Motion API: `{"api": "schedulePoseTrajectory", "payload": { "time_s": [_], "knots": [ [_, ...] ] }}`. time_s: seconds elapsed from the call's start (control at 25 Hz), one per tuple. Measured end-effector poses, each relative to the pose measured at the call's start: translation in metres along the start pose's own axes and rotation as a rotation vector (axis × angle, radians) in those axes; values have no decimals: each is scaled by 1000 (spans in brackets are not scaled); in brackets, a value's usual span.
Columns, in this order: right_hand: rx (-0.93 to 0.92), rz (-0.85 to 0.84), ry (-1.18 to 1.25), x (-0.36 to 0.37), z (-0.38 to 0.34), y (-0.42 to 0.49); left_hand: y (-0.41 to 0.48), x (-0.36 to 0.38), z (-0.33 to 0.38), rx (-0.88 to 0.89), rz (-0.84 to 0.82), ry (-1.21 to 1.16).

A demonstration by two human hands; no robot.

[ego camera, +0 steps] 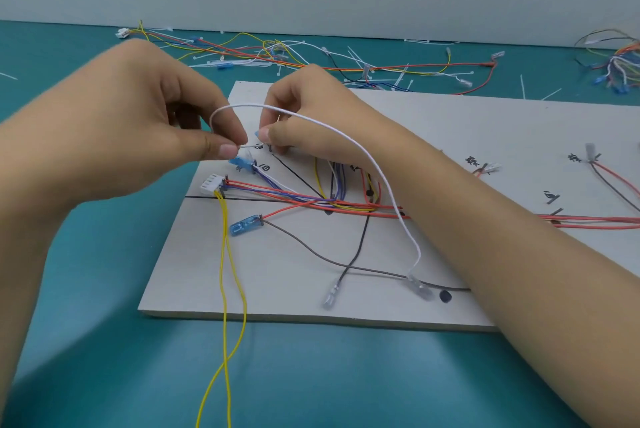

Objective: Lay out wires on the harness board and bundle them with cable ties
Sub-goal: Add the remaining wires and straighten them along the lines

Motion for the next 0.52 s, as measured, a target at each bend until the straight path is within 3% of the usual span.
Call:
{"api": "schedulePoseTrajectory", "payload": {
  "time_s": [0.52],
  "knots": [
    [-39,-239,-108,-16,-14,-5,-12,30,44,142,-125,-56]
  ]
}}
Point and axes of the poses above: each hand's wrist, its own y-axis towards the middle knuckle, its own x-axis out of the palm, z = x × y, the point moved 2 cm from there along y, towards the middle knuckle, and after that the axes turned 8 degrees about z, right-handed, at the moved point
